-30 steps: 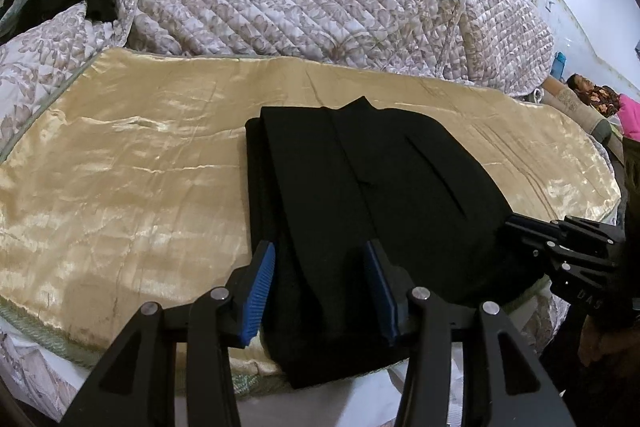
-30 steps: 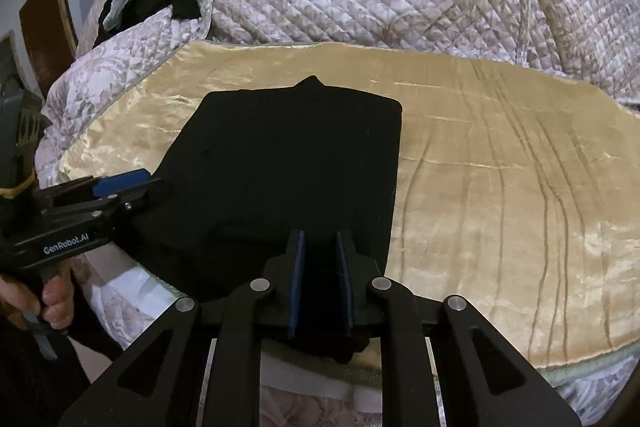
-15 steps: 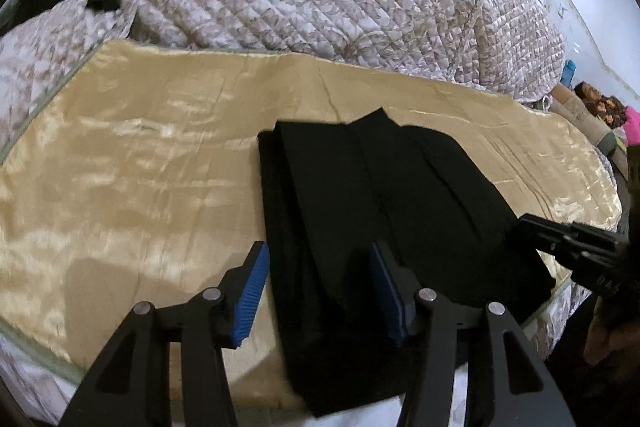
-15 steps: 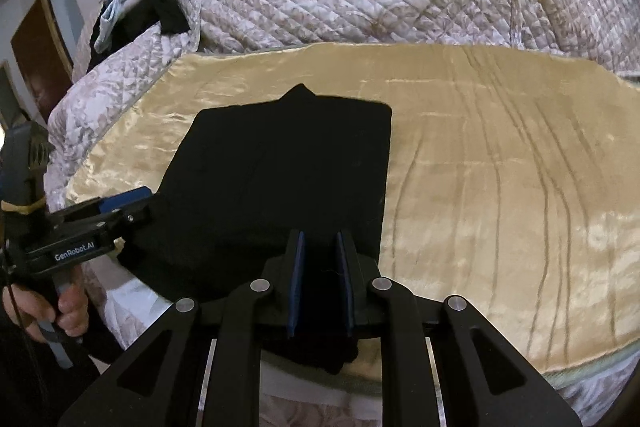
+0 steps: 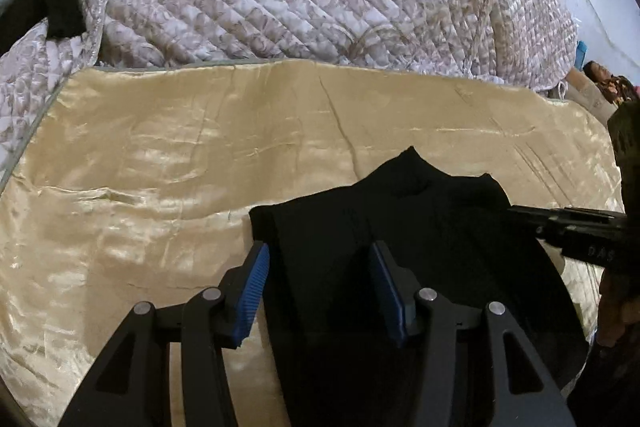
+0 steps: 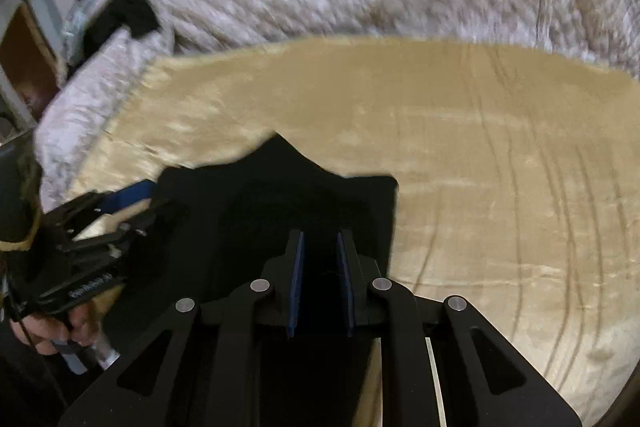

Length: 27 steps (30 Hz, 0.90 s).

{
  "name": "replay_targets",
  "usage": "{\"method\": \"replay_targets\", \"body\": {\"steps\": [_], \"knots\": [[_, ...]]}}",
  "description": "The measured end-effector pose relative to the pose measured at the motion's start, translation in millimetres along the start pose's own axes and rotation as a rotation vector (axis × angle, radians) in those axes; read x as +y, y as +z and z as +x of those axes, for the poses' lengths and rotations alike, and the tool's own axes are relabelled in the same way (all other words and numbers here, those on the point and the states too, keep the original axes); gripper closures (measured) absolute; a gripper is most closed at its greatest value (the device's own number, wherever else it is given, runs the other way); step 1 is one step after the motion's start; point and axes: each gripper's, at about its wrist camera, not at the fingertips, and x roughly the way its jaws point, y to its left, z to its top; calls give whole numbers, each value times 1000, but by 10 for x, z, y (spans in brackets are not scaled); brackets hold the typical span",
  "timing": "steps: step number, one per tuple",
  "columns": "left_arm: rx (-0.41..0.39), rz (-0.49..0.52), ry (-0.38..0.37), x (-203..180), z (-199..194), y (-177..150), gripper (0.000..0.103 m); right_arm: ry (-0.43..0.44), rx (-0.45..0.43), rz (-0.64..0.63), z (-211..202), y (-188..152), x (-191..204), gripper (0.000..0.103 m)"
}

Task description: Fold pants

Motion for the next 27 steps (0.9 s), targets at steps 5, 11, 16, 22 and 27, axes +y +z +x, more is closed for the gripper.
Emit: {"method": "replay_targets", "body": {"steps": [5,11,16,22,27], "knots": [[-43,-6,44,-4,-79,57,48,63,-94,43,-202,18,-117,86],[-33,-21,72,47,93,166,47,76,-102,-12,-103,119,25,86],[-17,-74,55,164,113,138,47,40,-59,46,75,157,-118,86],[-19,-134,3,343,-27,11,47,88,-117,95,-140,70,-247,86],[-20,-164,-82,439,-155,-135,48,166,-113,99,-192,-40,-292,55]]}}
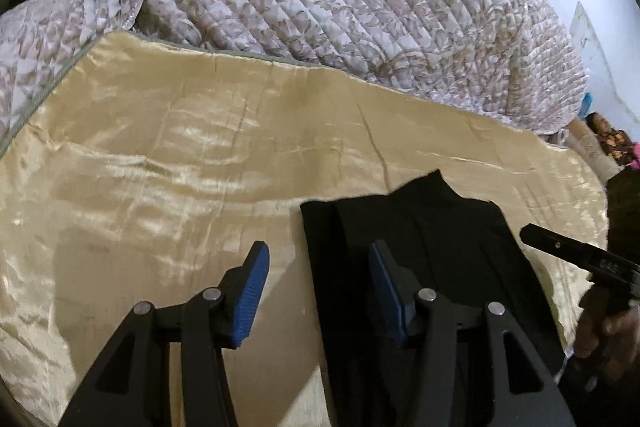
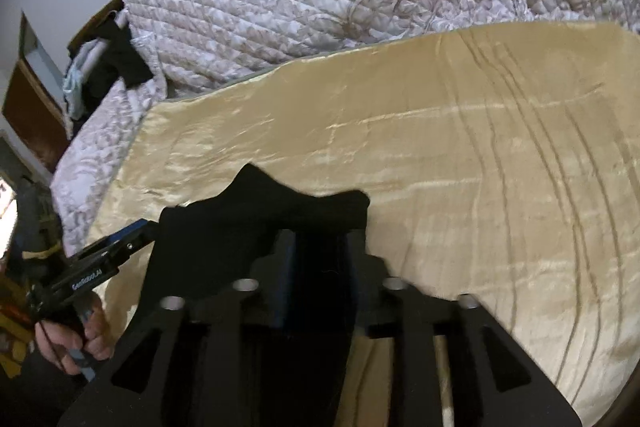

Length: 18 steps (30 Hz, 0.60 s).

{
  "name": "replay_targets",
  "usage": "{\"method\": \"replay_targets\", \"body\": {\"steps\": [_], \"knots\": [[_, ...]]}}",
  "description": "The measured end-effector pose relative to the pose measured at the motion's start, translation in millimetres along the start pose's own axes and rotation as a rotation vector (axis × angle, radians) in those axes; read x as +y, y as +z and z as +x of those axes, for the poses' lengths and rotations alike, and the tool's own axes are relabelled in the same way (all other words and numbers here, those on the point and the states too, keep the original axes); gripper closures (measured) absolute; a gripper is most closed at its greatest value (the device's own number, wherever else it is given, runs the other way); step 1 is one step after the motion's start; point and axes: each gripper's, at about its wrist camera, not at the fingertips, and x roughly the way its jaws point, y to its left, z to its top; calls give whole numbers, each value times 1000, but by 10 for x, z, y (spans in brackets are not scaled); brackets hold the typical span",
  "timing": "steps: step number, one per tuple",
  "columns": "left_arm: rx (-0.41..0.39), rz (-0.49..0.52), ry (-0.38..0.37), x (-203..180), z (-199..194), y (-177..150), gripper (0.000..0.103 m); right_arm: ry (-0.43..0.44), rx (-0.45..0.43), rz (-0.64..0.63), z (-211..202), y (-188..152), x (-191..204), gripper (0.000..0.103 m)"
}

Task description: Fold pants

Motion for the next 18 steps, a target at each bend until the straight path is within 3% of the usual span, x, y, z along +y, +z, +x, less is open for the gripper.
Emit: {"method": "replay_targets", "body": {"steps": [7,14,18], "knots": [[52,-45,-99,61,38,-193,47,95,50,75,-25,-147,-140,55],[93,-87,-205,36,52,-311,47,150,100,63,-2,-292,-117,55],[89,-52,-206,-73,36,-354,44,194,121,77,-16,-346,-120,53]]}}
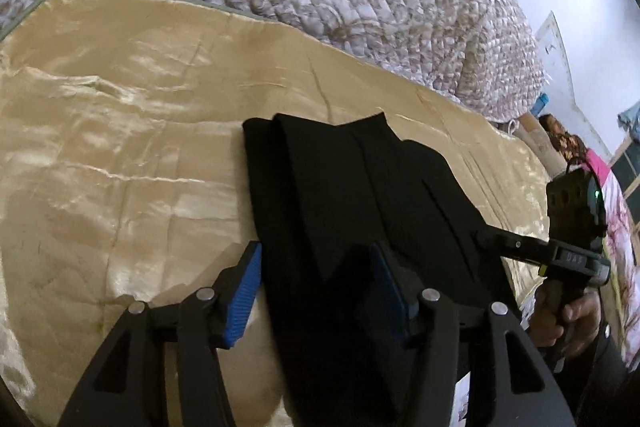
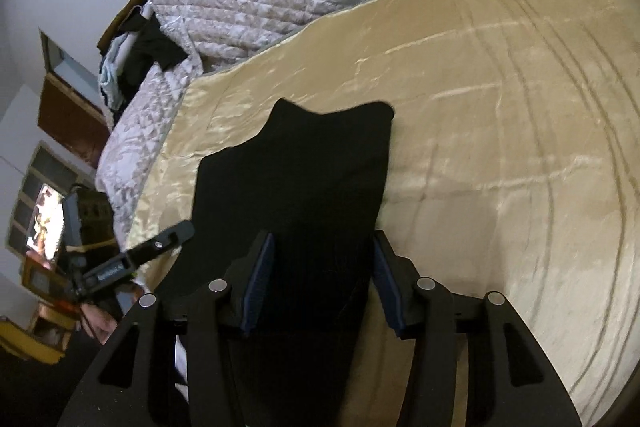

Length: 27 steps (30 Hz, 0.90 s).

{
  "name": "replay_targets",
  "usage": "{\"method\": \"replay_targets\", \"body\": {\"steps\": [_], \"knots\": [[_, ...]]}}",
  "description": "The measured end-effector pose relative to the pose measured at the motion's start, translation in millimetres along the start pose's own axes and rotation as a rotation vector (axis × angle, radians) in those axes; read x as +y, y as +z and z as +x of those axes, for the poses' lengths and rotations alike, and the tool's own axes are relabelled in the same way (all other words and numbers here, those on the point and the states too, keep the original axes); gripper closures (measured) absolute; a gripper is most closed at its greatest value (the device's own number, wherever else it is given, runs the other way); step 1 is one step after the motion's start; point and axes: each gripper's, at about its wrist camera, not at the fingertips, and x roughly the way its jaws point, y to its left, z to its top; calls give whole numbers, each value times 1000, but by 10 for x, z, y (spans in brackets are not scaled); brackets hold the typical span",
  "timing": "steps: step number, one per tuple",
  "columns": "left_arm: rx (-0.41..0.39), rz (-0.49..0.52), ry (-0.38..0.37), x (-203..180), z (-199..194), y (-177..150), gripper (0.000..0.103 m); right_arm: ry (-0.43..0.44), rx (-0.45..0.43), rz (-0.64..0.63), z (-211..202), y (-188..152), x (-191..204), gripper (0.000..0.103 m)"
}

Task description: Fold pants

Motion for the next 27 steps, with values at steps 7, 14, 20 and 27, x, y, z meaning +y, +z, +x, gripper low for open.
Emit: {"method": "replay_targets", "body": {"steps": [7,14,20,27], "knots": [[-15,-20,15,-50,48,34,40,26,-6,23,78,56,-38,53],[-15,-42,26,-51,27,25,47,2,-13,22,128,81,17,63],[-8,-6,90,-111,31,14,50,15,-2,-5,53,-9,51,73],[-13,24,144,-210,44,58,59,-17,-11,1,144,38,71,75]]}}
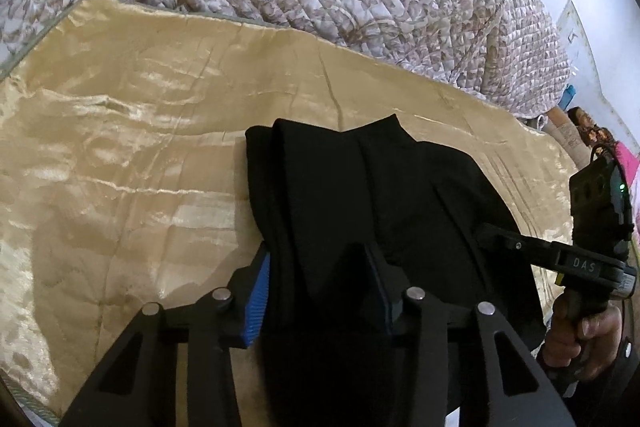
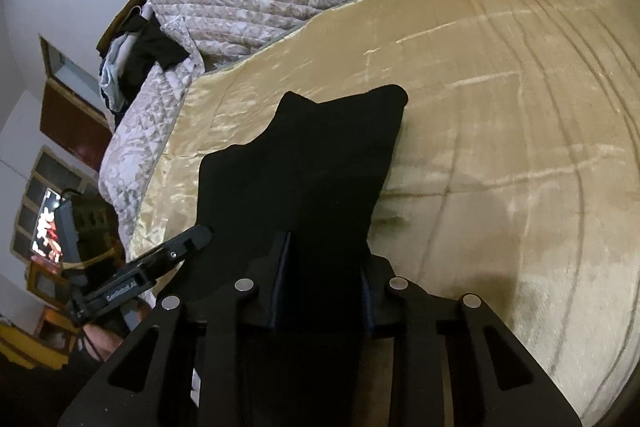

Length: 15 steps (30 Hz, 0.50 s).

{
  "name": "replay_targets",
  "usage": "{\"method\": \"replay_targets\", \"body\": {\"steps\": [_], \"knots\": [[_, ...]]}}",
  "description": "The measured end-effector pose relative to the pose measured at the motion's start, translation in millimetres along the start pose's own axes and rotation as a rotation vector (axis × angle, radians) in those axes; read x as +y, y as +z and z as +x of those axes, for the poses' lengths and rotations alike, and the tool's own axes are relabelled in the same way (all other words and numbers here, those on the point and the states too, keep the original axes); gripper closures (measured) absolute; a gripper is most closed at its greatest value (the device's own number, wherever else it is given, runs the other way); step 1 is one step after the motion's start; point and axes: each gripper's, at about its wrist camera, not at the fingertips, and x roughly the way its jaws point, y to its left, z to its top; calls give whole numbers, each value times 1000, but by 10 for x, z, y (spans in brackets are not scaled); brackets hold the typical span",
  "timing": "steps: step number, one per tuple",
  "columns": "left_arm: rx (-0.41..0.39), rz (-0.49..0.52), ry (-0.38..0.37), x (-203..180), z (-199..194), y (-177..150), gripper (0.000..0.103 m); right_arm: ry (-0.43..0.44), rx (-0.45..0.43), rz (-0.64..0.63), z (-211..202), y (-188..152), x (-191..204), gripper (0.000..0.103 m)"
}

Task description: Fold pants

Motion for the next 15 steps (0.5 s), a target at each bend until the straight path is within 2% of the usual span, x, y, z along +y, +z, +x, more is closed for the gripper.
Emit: {"method": "replay_targets", "body": {"steps": [6,10,15], "knots": [[-25,37,27,-70,-72,26,69,-20,-27,-27,-49,-12,85,85],[-43,43,13,-114,-166,70,77,-27,-43,-38,-91,-10,146,87],[-50,51,-13,-174,-242,182,80,-6,-72,-60,-185,18,287,87]]}}
